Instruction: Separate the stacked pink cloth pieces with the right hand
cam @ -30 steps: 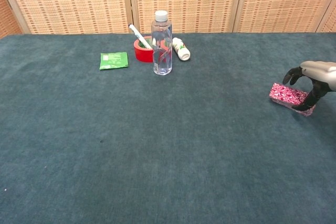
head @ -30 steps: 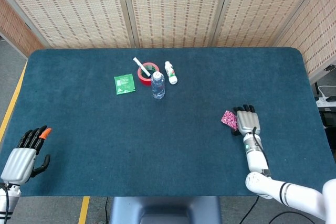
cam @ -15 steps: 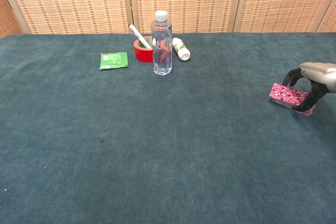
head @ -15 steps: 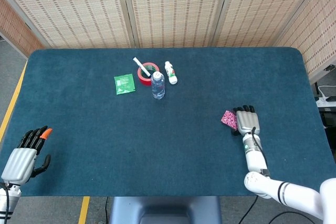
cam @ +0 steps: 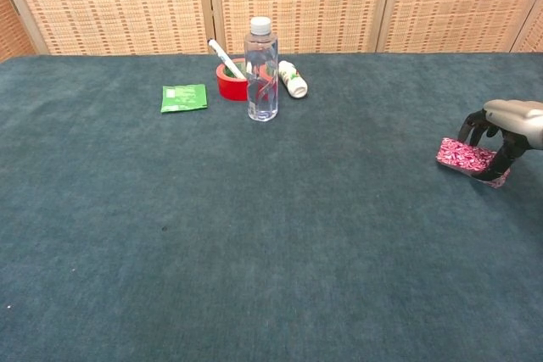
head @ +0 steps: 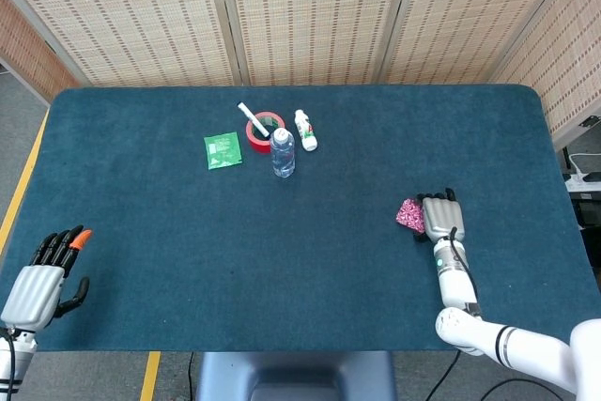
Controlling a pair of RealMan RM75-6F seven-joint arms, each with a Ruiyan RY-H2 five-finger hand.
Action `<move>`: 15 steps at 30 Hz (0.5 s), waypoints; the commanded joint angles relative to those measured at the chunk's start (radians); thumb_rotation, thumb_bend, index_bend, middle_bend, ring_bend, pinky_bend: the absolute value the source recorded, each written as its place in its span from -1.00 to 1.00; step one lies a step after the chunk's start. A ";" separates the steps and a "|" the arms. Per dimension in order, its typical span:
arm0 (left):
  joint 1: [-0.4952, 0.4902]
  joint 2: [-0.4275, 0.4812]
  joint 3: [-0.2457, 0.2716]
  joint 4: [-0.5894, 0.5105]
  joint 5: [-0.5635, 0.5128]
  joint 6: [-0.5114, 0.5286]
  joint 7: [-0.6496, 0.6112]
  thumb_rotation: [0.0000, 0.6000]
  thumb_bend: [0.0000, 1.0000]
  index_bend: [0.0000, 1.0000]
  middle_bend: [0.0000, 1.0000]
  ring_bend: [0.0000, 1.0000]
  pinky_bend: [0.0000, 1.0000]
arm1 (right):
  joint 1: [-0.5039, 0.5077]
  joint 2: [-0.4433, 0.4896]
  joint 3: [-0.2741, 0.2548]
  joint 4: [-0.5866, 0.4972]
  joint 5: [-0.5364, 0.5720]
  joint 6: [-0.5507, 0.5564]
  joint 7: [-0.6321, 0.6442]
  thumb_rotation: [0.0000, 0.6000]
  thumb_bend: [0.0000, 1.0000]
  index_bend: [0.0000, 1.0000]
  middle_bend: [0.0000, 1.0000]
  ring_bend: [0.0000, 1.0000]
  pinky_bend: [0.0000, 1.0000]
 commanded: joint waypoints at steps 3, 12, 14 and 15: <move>0.000 0.000 0.001 0.001 0.001 0.000 0.000 1.00 0.02 -1.00 -1.00 -1.00 -0.85 | -0.001 -0.003 0.001 0.002 -0.003 0.001 0.002 1.00 -0.60 -0.29 -0.45 -0.60 -1.00; -0.001 0.001 0.002 0.001 0.000 -0.004 0.000 1.00 0.02 -1.00 -1.00 -1.00 -0.85 | -0.002 -0.017 0.006 0.018 -0.012 0.010 0.007 1.00 -0.60 -0.13 -0.30 -0.40 -1.00; -0.001 0.001 0.002 -0.001 0.000 -0.004 0.003 1.00 0.02 -1.00 -1.00 -1.00 -0.85 | -0.003 -0.018 0.007 0.020 -0.013 0.009 0.007 1.00 -0.60 -0.10 -0.28 -0.38 -1.00; 0.000 0.001 0.002 -0.001 -0.002 -0.005 0.003 1.00 0.02 -1.00 -1.00 -1.00 -0.85 | -0.003 -0.019 0.008 0.021 -0.014 0.009 0.007 1.00 -0.60 -0.09 -0.27 -0.37 -1.00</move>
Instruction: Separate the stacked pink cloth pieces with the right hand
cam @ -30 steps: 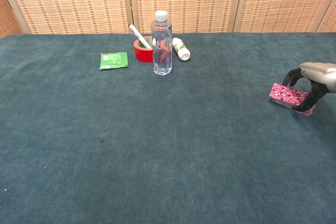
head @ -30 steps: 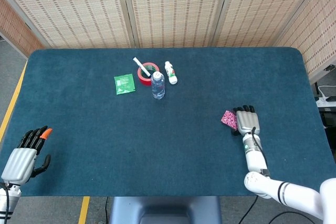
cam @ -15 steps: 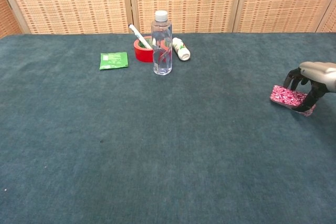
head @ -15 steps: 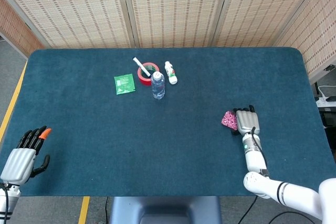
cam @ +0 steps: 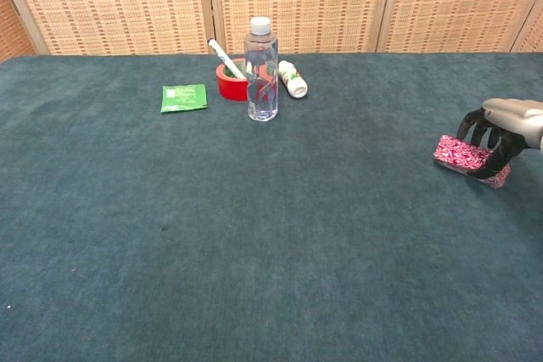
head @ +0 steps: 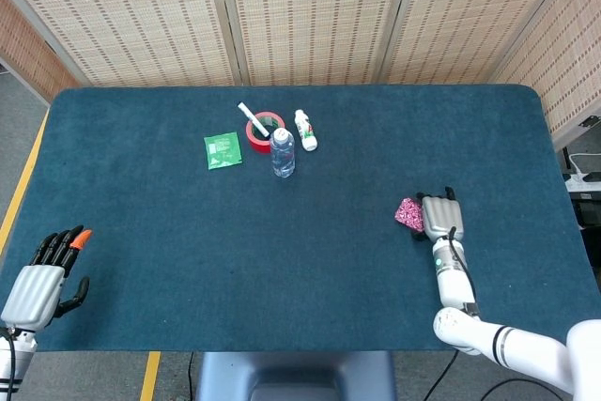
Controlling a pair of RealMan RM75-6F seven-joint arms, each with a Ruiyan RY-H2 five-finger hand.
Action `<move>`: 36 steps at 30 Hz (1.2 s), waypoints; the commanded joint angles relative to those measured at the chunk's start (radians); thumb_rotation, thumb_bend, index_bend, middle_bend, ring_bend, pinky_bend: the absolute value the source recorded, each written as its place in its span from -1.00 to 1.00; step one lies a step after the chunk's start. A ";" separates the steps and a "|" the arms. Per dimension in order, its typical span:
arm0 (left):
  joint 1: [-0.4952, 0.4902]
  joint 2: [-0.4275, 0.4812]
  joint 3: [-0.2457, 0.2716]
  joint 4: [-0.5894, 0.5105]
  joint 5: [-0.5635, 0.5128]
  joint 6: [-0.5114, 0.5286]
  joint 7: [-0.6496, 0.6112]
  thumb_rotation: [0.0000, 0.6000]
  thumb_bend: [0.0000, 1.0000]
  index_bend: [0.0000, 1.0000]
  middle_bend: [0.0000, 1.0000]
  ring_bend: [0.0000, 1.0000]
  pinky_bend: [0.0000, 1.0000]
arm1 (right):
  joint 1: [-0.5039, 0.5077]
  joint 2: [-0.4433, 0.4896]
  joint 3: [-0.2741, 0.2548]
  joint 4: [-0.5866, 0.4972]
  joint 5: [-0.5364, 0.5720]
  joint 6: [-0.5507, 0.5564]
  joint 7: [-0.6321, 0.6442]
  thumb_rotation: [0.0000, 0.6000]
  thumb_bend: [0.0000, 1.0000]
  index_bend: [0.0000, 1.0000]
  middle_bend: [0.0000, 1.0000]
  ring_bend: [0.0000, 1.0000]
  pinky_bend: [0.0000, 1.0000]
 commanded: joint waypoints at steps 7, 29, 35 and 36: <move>-0.001 -0.001 -0.001 0.001 -0.005 -0.005 0.001 1.00 0.02 -1.00 -1.00 -1.00 -0.85 | -0.001 -0.003 0.006 0.006 -0.003 0.001 0.000 1.00 -0.60 -0.03 -0.23 -0.32 -1.00; 0.000 -0.002 0.001 0.001 0.000 -0.001 0.004 1.00 0.02 -1.00 -1.00 -1.00 -0.85 | -0.011 0.009 0.016 -0.008 -0.017 0.014 0.002 1.00 -0.60 0.15 -0.12 -0.17 -1.00; 0.002 -0.002 0.001 -0.002 0.001 0.003 0.008 1.00 0.02 -1.00 -1.00 -1.00 -0.85 | -0.016 0.022 0.017 -0.029 -0.033 0.024 0.007 1.00 -0.60 0.17 -0.10 -0.16 -1.00; 0.002 -0.002 0.001 -0.002 0.001 0.003 0.008 1.00 0.02 -1.00 -1.00 -1.00 -0.85 | -0.018 0.026 0.018 -0.036 -0.037 0.026 0.010 1.00 -0.60 0.17 -0.10 -0.16 -1.00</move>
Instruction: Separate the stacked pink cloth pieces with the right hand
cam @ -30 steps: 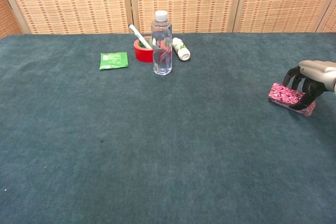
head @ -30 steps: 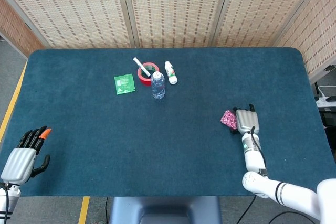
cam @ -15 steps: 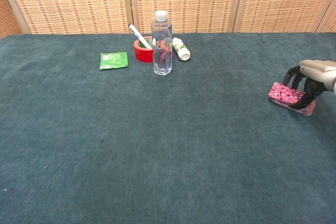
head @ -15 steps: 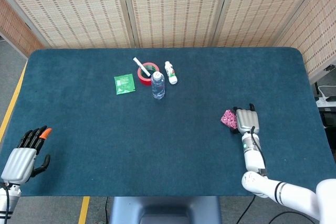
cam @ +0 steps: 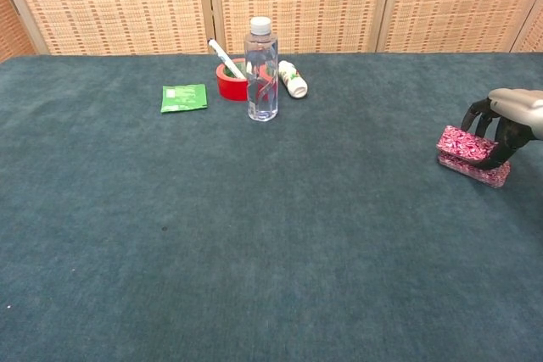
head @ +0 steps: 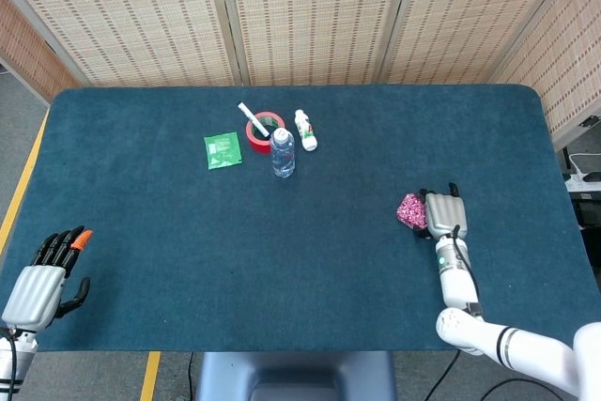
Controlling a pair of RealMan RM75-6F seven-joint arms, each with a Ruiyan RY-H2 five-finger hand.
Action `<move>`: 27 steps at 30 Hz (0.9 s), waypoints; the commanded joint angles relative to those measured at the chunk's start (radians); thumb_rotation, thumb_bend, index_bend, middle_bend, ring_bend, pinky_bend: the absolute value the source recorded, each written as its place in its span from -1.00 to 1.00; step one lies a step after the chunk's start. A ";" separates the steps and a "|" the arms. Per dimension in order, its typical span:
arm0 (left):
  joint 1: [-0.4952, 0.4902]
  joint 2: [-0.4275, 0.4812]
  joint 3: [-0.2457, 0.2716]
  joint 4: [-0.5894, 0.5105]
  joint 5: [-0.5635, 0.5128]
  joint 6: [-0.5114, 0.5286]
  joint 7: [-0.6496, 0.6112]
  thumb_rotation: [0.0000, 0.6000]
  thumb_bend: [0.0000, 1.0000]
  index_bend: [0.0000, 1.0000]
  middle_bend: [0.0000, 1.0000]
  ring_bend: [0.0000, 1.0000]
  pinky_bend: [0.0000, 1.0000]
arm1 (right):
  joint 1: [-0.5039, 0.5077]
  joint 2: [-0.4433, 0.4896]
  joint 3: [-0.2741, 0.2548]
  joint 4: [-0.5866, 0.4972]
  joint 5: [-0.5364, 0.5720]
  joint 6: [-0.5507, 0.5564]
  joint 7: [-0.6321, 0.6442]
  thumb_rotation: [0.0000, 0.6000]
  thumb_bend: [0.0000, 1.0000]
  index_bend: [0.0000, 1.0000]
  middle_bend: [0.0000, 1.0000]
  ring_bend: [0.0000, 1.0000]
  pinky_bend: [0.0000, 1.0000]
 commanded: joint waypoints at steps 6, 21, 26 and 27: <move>0.001 0.001 -0.001 -0.002 0.000 0.003 0.000 1.00 0.02 -1.00 -1.00 -1.00 -0.85 | -0.017 0.037 -0.008 -0.085 -0.065 0.042 0.017 1.00 -0.60 0.17 -0.10 -0.16 -1.00; 0.003 0.006 0.001 -0.009 0.006 0.008 0.001 1.00 0.02 -1.00 -1.00 -1.00 -0.85 | -0.026 -0.021 -0.136 -0.246 -0.252 0.075 -0.060 1.00 -0.60 0.06 -0.10 -0.16 -1.00; 0.004 0.010 0.001 -0.013 0.006 0.009 -0.002 1.00 0.02 -1.00 -1.00 -1.00 -0.85 | -0.031 -0.048 -0.157 -0.225 -0.288 0.087 -0.074 1.00 -0.60 -0.14 -0.18 -0.24 -1.00; 0.003 0.011 0.001 -0.013 0.005 0.007 -0.003 1.00 0.02 -1.00 -1.00 -1.00 -0.85 | -0.032 -0.049 -0.160 -0.222 -0.294 0.090 -0.077 1.00 -0.60 -0.23 -0.24 -0.29 -1.00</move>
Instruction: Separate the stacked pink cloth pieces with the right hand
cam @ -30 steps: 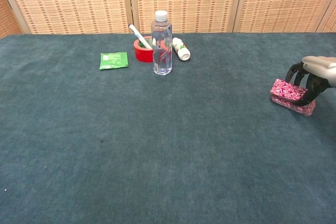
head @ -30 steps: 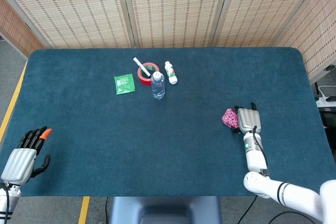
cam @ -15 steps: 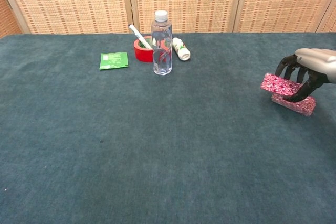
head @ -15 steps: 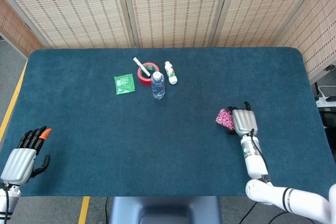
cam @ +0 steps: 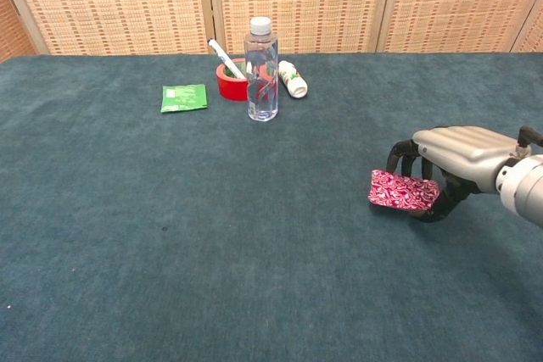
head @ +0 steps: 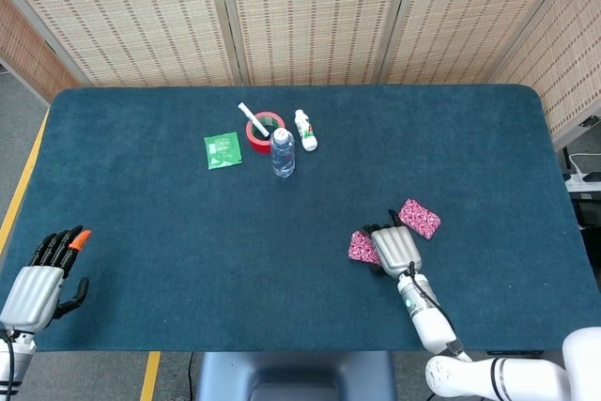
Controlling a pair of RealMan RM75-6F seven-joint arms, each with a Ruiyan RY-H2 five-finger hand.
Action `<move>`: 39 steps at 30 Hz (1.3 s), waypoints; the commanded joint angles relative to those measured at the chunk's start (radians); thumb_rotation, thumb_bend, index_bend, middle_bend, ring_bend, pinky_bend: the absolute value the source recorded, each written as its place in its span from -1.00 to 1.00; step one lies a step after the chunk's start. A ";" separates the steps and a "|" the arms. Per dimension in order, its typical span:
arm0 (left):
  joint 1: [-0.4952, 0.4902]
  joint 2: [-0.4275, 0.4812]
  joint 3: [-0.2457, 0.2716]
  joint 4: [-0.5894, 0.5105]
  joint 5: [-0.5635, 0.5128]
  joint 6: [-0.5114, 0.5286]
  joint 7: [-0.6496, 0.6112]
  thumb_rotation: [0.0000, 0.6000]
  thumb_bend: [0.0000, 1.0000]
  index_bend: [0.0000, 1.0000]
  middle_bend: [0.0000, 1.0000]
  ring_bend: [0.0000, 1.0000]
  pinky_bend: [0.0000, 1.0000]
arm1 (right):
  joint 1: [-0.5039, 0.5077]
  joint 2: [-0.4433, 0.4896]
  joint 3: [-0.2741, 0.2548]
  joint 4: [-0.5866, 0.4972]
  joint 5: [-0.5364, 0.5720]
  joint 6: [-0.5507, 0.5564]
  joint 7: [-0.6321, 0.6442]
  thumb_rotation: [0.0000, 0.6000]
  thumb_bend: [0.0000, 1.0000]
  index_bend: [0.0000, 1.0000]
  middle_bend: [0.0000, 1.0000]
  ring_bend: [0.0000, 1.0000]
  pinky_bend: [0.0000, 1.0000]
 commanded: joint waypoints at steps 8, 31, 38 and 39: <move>-0.005 0.003 0.002 -0.004 -0.006 -0.016 0.004 1.00 0.20 -1.00 -1.00 -1.00 -0.85 | 0.011 0.053 -0.029 -0.040 0.045 -0.039 -0.080 1.00 -0.60 -0.97 -0.71 -0.72 -1.00; -0.009 0.002 0.007 -0.007 -0.010 -0.035 0.014 1.00 0.27 -1.00 -1.00 -1.00 -0.85 | -0.016 0.147 0.107 0.099 0.246 -0.116 0.138 1.00 -0.60 -0.90 -0.73 -0.74 -1.00; -0.009 0.007 0.007 -0.012 -0.013 -0.036 0.009 1.00 0.27 -1.00 -1.00 -1.00 -0.85 | 0.008 0.115 0.120 0.171 0.318 -0.148 0.123 1.00 -0.60 -0.90 -0.73 -0.73 -1.00; -0.009 0.007 0.007 -0.012 -0.013 -0.037 0.008 1.00 0.27 -1.00 -1.00 -1.00 -0.85 | 0.011 0.112 0.120 0.178 0.324 -0.151 0.119 1.00 -0.60 -0.89 -0.73 -0.73 -1.00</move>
